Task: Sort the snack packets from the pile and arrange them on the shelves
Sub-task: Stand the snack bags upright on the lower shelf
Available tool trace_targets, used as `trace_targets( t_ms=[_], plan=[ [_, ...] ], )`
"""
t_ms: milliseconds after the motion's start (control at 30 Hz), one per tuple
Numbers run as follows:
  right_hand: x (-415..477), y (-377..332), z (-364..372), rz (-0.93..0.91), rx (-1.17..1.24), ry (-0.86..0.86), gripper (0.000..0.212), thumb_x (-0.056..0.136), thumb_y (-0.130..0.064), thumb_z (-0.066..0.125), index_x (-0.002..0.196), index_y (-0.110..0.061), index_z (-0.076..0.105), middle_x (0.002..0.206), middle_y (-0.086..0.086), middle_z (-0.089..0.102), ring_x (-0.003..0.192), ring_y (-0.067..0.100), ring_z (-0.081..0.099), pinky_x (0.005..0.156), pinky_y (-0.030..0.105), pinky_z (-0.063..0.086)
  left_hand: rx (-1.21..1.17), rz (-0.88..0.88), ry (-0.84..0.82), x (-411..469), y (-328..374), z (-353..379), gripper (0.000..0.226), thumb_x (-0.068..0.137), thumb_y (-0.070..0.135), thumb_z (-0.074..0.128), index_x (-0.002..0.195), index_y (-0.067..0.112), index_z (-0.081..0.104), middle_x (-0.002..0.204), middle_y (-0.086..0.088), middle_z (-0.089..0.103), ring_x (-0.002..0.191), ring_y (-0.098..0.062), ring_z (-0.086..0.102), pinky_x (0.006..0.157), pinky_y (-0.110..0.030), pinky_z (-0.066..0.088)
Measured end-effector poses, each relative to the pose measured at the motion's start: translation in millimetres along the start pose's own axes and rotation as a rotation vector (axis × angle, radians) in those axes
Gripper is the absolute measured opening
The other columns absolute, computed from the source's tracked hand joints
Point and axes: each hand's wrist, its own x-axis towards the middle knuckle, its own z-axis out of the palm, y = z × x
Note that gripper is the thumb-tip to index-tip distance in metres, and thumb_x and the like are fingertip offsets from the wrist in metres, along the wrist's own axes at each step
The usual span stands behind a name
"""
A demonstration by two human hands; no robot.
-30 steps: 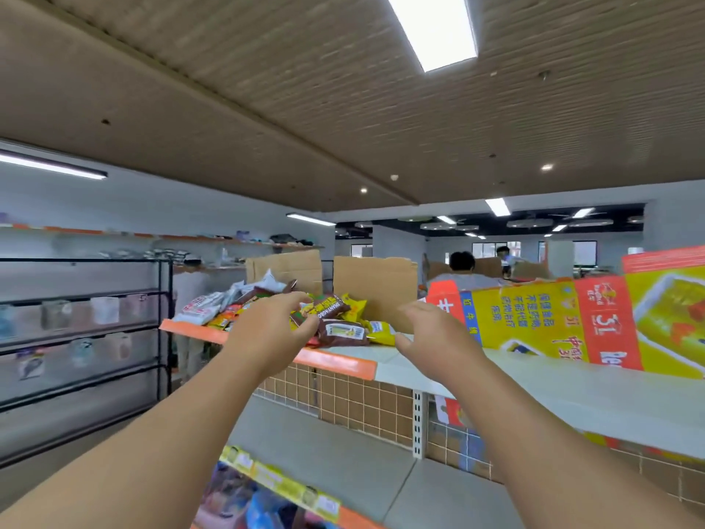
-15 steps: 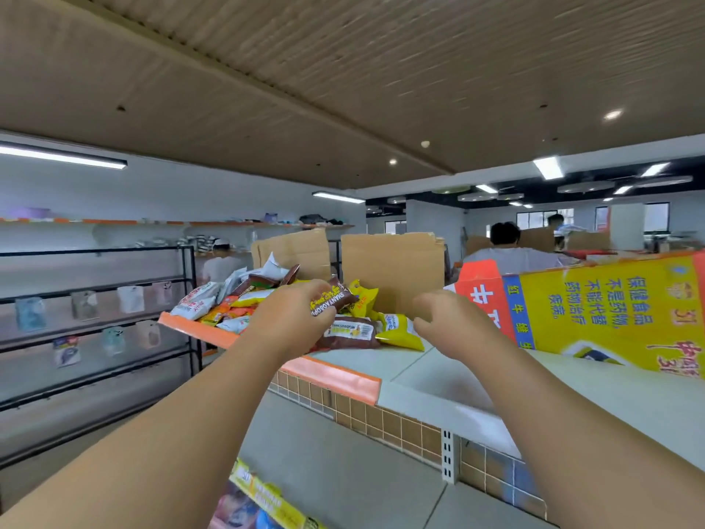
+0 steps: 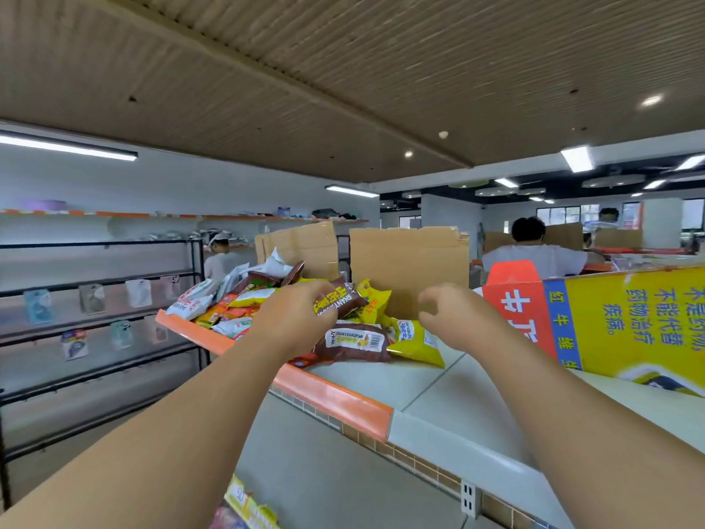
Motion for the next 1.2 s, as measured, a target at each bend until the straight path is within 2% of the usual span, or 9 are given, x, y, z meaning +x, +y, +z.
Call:
trace_targets(
  t_ms=[133,233,367,467,633,800,933,1000,1200],
  plan=[
    [8,6,2,0.027,-0.030,0.000,0.034,0.092,-0.033,0.056,0.125,-0.029,0.064,0.125,-0.001,0.063,0.098,0.023,0.060,0.078,0.030,0.051,-0.064,0.004,-0.008,25,-7,22,0.039,0.094,0.040,0.058,0.133,0.036,0.059,0.128,0.006,0.066,0.106,-0.020,0.063,0.085,-0.035,0.052],
    [12,10,2,0.089,-0.029,0.001,0.032,0.092,-0.031,0.056,0.123,-0.028,0.065,0.117,0.002,0.067,0.092,0.023,0.061,0.081,0.033,0.055,-0.121,0.054,-0.029,45,-6,49,0.030,0.092,0.037,0.059,0.121,0.038,0.064,0.116,0.007,0.069,0.088,-0.020,0.063,0.073,-0.035,0.052],
    [21,14,13,0.159,-0.056,-0.053,0.033,0.093,-0.030,0.058,0.124,-0.027,0.067,0.119,0.001,0.067,0.089,0.019,0.057,0.080,0.028,0.050,-0.197,0.129,-0.066,76,-6,87,0.036,0.090,0.036,0.061,0.126,0.036,0.065,0.122,0.010,0.069,0.109,-0.019,0.063,0.089,-0.034,0.052],
    [35,14,18,0.207,-0.081,-0.053,0.031,0.092,-0.030,0.058,0.121,-0.026,0.068,0.119,0.000,0.068,0.090,0.020,0.059,0.081,0.029,0.051,-0.257,0.202,-0.090,98,-7,107,0.036,0.091,0.035,0.060,0.128,0.036,0.064,0.125,0.008,0.067,0.109,-0.018,0.062,0.088,-0.034,0.050],
    [61,-10,37,0.250,-0.100,-0.107,0.033,0.093,-0.032,0.061,0.125,-0.028,0.067,0.125,-0.003,0.067,0.110,0.021,0.062,0.091,0.030,0.049,-0.238,0.292,-0.100,126,-25,115,0.035,0.092,0.041,0.058,0.127,0.041,0.062,0.127,0.014,0.065,0.112,-0.016,0.059,0.088,-0.035,0.050],
    [91,-51,64,0.178,0.025,-0.285,0.046,0.083,-0.038,0.078,0.126,-0.030,0.064,0.124,-0.006,0.066,0.107,0.024,0.067,0.089,0.038,0.056,-0.141,0.260,-0.095,156,-63,102,0.041,0.084,0.049,0.067,0.124,0.041,0.065,0.123,0.010,0.067,0.114,-0.021,0.060,0.090,-0.035,0.051],
    [103,-86,81,0.099,-0.085,-0.496,0.069,0.076,-0.039,0.085,0.138,-0.031,0.057,0.132,-0.007,0.058,0.115,0.018,0.058,0.088,0.030,0.051,-0.056,0.256,-0.230,160,-86,99,0.061,0.071,0.055,0.070,0.130,0.044,0.060,0.129,0.008,0.064,0.114,-0.022,0.061,0.093,-0.038,0.053],
    [108,-97,90,0.070,-0.169,-0.560,0.064,0.071,-0.040,0.087,0.130,-0.030,0.062,0.125,-0.008,0.064,0.111,0.018,0.060,0.092,0.033,0.052,-0.003,0.298,-0.304,159,-95,101,0.069,0.068,0.049,0.074,0.135,0.044,0.056,0.134,0.005,0.059,0.117,-0.024,0.060,0.095,-0.038,0.052],
    [112,-104,105,0.068,-0.244,-0.525,0.042,0.065,-0.038,0.090,0.094,-0.023,0.064,0.092,-0.002,0.068,0.086,0.022,0.063,0.070,0.033,0.051,-0.098,0.369,-0.275,156,-111,116,0.073,0.076,0.035,0.076,0.144,0.038,0.050,0.148,-0.002,0.048,0.131,-0.026,0.050,0.101,-0.037,0.046]
  ],
)
